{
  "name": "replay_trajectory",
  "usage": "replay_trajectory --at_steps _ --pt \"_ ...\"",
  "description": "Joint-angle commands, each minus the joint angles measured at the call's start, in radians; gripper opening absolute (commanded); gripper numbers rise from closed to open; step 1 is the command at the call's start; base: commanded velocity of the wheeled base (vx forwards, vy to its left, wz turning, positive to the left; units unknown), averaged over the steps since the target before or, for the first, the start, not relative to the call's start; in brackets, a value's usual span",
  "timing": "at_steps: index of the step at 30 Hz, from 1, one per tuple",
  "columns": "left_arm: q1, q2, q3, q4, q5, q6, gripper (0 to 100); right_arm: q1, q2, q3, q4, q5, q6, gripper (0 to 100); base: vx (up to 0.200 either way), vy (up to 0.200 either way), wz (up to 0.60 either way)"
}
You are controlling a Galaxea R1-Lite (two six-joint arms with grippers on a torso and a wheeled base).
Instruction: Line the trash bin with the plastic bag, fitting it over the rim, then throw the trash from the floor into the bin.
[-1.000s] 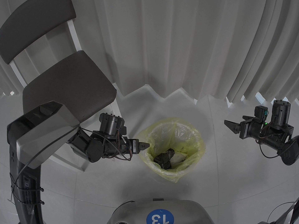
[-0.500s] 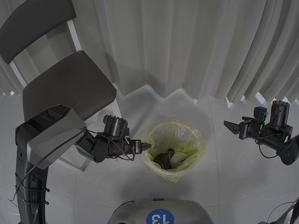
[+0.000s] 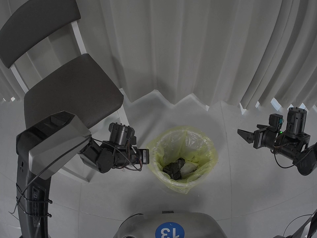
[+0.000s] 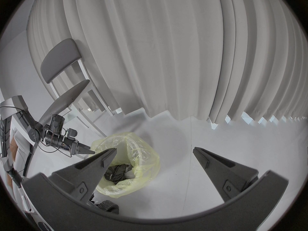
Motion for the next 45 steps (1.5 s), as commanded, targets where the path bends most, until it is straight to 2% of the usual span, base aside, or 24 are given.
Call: replay_trajectory --at_steps 1,8,14,18,26,31,35,36,45 --pt "0.006 -0.003 0.004 0.001 0.001 0.000 0 0.000 0.003 0.001 0.000 0.001 0.000 100 0.000 0.000 0.00" --pt "0.023 0.073 -0.045 -0.001 0.001 0.003 0 0.000 0.018 0.004 0.000 0.001 -0.003 100 0.000 0.000 0.00" --pt "0.018 0.196 -0.189 0.007 0.000 0.002 0 0.000 0.040 0.002 0.000 0.001 -0.006 100 0.000 0.000 0.00" --pt "0.012 0.234 -0.228 0.012 0.000 0.002 0 0.000 0.052 0.001 0.000 0.001 -0.006 100 0.000 0.000 0.00" --pt "0.021 0.213 -0.201 -0.011 -0.016 -0.001 0 0.000 0.055 0.002 -0.003 0.001 -0.006 100 0.000 0.000 0.00" --pt "0.023 0.193 -0.143 -0.100 -0.032 0.000 0 0.000 0.058 0.014 -0.057 0.001 -0.004 100 0.000 0.000 0.00" --pt "0.023 0.195 -0.128 -0.116 -0.032 0.005 0 0.000 0.058 0.019 -0.066 0.001 -0.004 100 0.000 0.000 0.00" --pt "0.023 0.195 -0.126 -0.122 -0.032 0.006 100 0.000 0.058 0.019 -0.066 0.001 -0.003 100 0.000 0.000 0.00" --pt "0.043 0.132 -0.028 -0.125 -0.031 0.026 100 0.002 0.060 0.019 -0.066 0.001 -0.004 100 0.000 0.000 0.00"
